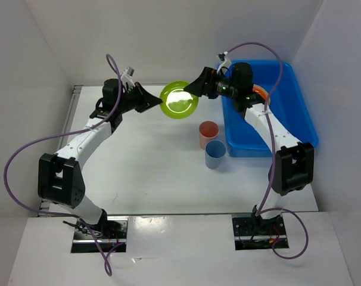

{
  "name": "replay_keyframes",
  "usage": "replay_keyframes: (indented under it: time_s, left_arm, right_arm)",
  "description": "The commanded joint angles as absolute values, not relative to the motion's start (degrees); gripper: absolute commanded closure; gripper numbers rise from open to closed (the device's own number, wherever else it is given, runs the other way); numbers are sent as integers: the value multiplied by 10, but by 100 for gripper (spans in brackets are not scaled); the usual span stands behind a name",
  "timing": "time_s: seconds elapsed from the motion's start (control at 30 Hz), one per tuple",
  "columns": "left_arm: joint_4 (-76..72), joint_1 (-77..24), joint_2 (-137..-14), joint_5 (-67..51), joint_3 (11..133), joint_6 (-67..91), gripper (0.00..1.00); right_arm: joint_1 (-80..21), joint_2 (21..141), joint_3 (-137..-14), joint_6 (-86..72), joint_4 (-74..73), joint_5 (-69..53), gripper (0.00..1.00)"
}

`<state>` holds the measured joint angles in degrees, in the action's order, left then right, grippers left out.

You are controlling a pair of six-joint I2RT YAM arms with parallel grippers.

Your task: Place the mixed dishes into the plastic bin

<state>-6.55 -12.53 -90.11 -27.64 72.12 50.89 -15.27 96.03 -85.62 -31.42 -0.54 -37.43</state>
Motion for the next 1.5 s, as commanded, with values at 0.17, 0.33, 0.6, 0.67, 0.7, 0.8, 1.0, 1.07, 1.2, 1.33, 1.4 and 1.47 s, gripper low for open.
replay_keyframes:
  time_s: [0.17,0.33,0.6,0.67,0.7,0.8,1.0,1.07,1.2,1.33,1.4,1.47]
  left_arm:
    - [-85,-137,-903,-318,751,494,100]
    - [-85,-142,-923,-323,768,489,100]
    - [-40,-142,-936,-305,781,453,29]
    - [-34,-137,-926,-305,771,447,19]
    - [-34,-137,-912,-296,765,446,16]
    - [-29,-132,-883,-296,734,439,9]
    - [-35,-145,-853,-300,651,417,6]
    - [-29,-145,-853,-300,644,411,6]
    - [-40,-145,-848,-321,627,411,6]
    - [-47,-150,-848,-333,627,411,5]
    - [-40,-150,-848,-333,627,405,5]
    - [-40,-156,-848,-333,627,400,5]
  right_arm:
    - [-162,1005,-882,-298,-8,-381,34]
    - [-162,1020,-892,-298,-8,-402,79]
    - [-160,1009,-897,-298,-40,-315,100]
    - [-140,996,-897,-313,-40,-284,100]
    - [-129,986,-890,-331,-40,-254,100]
    - [-87,957,-870,-356,-18,-211,100]
    - [-28,893,-777,-434,84,-29,100]
    - [-11,893,-739,-480,111,61,100]
    - [25,938,-711,-535,161,115,100]
    - [47,1014,-736,-555,166,136,100]
    - [47,1037,-751,-562,166,170,100]
    - [47,1064,-759,-562,171,202,100]
